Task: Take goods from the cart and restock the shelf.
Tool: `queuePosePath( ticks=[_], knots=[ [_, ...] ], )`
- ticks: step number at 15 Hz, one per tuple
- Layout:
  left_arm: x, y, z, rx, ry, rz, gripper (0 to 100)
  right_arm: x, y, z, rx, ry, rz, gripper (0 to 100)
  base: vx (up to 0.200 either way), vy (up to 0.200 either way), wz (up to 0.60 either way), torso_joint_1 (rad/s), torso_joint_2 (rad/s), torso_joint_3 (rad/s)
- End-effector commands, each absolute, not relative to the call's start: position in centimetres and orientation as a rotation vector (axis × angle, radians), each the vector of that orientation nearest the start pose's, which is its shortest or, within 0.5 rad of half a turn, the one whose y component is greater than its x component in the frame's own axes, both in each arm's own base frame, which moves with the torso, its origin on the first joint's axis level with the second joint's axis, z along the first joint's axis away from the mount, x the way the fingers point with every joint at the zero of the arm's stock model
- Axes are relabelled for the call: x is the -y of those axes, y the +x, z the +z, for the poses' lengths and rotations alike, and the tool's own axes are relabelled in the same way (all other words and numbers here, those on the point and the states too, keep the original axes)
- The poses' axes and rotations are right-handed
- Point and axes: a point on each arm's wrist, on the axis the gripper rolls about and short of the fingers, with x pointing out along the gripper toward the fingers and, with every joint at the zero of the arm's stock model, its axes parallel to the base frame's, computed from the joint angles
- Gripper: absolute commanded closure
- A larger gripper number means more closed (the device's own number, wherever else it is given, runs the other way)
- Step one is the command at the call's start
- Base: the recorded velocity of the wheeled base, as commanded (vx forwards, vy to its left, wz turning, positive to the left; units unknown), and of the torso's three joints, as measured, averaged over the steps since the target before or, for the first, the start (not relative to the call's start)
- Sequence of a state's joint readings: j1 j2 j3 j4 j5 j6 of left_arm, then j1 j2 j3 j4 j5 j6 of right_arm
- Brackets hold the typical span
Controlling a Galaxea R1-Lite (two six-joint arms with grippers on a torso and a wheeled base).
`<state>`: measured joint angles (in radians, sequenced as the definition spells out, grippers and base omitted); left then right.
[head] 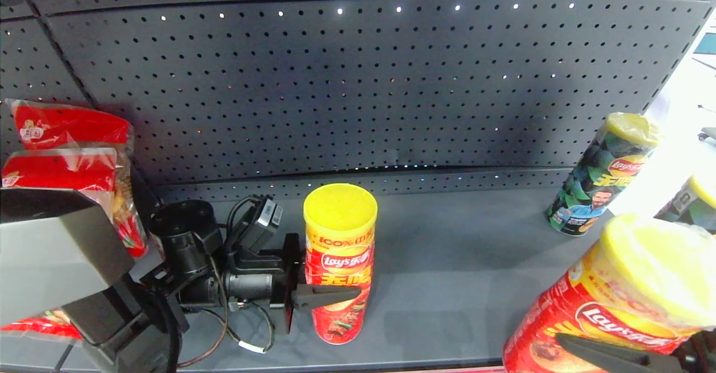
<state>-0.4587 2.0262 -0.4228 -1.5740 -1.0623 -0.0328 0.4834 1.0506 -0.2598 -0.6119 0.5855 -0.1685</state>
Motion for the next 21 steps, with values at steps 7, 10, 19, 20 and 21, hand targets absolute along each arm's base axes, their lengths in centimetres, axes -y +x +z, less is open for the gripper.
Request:
queuePosePath(
  ticks=[7, 10, 19, 20, 21],
  knots=[
    [15.1, 25.7, 8.5, -0.069, -0.040, -1.496, 100, -7.1, 10.4, 17.1, -0.102, -0.143, 1.092, 100, 0.000, 0.000, 0.00, 0.000, 0.00, 0.000],
    [15.2, 25.5, 8.3, -0.078, -0.041, -1.504, 100, -7.1, 10.5, 17.1, -0.105, -0.143, 1.092, 100, 0.000, 0.000, 0.00, 0.000, 0.00, 0.000],
    [14.4, 23.9, 9.7, -0.052, -0.031, -1.501, 0, -7.2, 10.7, 17.4, -0.098, -0.143, 1.092, 100, 0.000, 0.000, 0.00, 0.000, 0.00, 0.000],
    [14.1, 23.8, 10.0, -0.041, -0.029, -1.492, 0, -7.2, 10.7, 17.3, -0.097, -0.143, 1.092, 100, 0.000, 0.000, 0.00, 0.000, 0.00, 0.000],
    [13.3, 23.8, 10.5, -0.028, -0.026, -1.469, 0, -7.2, 10.7, 17.4, -0.098, -0.143, 1.092, 100, 0.000, 0.000, 0.00, 0.000, 0.00, 0.000]
  ],
)
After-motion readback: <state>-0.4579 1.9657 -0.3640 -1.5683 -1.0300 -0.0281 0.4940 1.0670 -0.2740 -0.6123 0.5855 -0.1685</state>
